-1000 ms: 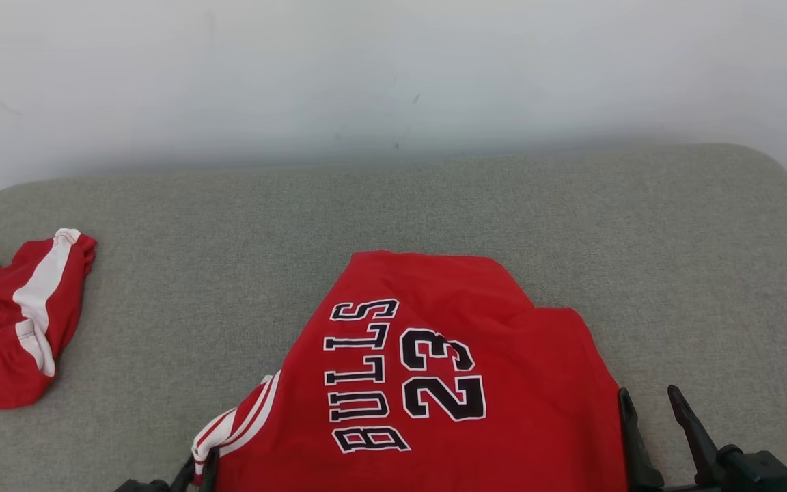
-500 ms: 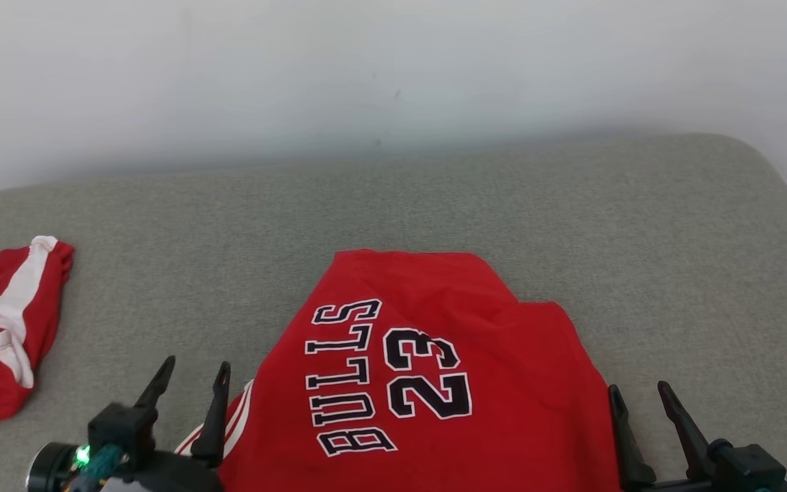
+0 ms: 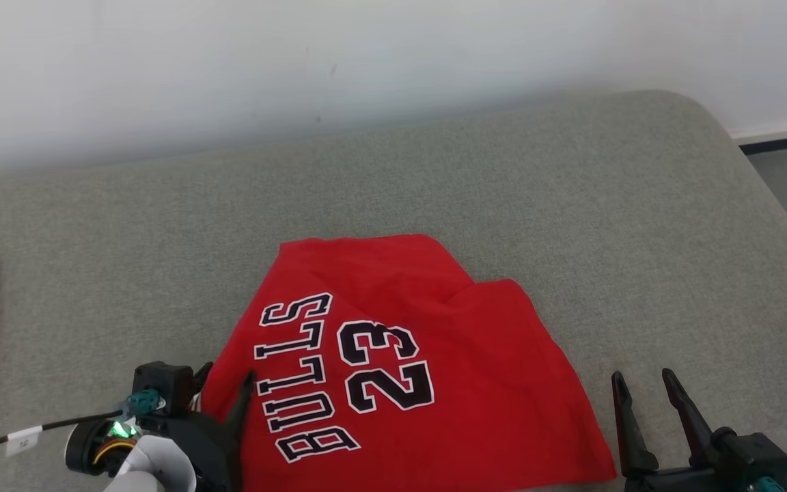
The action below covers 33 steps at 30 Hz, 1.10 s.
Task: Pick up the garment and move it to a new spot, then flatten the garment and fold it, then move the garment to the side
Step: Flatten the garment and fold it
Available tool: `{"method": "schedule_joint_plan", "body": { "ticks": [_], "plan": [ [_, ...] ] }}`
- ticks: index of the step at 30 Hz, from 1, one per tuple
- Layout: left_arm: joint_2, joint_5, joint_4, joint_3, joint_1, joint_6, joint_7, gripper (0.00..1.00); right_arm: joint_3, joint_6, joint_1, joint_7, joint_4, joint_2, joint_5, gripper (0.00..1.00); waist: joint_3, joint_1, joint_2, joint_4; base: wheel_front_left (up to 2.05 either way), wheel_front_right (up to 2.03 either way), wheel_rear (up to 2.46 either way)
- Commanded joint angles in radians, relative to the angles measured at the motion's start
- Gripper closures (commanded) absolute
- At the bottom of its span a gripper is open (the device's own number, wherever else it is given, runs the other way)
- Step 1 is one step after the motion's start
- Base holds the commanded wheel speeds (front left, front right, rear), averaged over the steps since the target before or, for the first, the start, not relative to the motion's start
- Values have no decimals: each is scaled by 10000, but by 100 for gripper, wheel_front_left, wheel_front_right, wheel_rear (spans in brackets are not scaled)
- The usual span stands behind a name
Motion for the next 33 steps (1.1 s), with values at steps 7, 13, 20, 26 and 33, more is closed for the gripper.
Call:
{"method": "schedule_joint_plan", "body": {
  "ticks": [7, 13, 20, 26, 33],
  "plan": [
    [-160, 350, 465, -86, -845, 37, -579, 100, -80, -23, -121, -48, -54, 111, -85, 0, 192, -1, -1, -134, 0, 0, 0],
    [-572, 1315, 175, -697, -1725, 275, -1271, 100, -77, -23, -171, -48, -110, 153, -144, 0, 138, -1, -1, -117, 0, 0, 0],
    [-1618, 1883, 206, -1991, -1480, 57, -1225, 100, -16, -23, -154, -48, -64, 236, -140, 0, 142, -1, -1, -179, 0, 0, 0],
    [-2324, 1839, 1030, -2651, -1003, -138, -1409, 100, -53, -23, -209, -48, -37, 268, -110, 0, 186, -1, -1, -198, 0, 0, 0],
    [-2744, 1945, 1124, -2870, -1297, -166, -2259, 0, -192, -23, -64, -48, 8, 257, -166, 0, 50, -1, -1, 146, 0, 0, 0]
  ]
}}
